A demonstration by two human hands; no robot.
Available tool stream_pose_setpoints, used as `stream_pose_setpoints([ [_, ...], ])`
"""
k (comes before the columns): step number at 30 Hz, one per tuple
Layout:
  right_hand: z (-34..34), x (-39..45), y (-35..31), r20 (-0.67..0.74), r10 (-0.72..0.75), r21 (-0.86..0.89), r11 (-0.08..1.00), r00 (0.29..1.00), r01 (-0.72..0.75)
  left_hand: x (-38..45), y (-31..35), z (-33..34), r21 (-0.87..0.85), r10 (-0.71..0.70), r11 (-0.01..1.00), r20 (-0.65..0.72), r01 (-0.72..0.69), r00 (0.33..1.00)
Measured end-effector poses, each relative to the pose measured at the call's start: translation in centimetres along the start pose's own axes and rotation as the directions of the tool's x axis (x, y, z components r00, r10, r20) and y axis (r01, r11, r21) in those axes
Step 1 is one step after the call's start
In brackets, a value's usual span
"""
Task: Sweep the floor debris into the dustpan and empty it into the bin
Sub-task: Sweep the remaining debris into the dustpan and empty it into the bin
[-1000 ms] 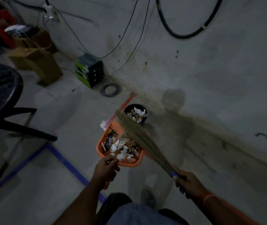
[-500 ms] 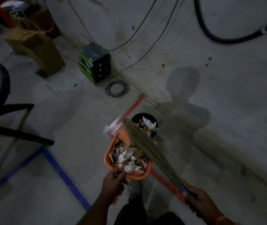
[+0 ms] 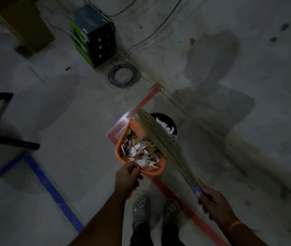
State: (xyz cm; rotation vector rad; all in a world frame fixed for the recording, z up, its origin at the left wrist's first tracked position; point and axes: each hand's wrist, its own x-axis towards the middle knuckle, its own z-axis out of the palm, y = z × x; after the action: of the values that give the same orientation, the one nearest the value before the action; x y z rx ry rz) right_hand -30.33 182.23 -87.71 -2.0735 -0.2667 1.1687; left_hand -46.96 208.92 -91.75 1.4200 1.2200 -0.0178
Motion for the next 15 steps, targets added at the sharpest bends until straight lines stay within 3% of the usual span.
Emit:
stream_pose_setpoints([
  [15, -1.7, 5.4, 4.7, -0.057, 0.02, -0.011, 1.0, 0.998, -0.021, 10.4, 0.5, 5.3, 0.189, 0.039, 0.982, -0.115, -0.016, 0.993],
])
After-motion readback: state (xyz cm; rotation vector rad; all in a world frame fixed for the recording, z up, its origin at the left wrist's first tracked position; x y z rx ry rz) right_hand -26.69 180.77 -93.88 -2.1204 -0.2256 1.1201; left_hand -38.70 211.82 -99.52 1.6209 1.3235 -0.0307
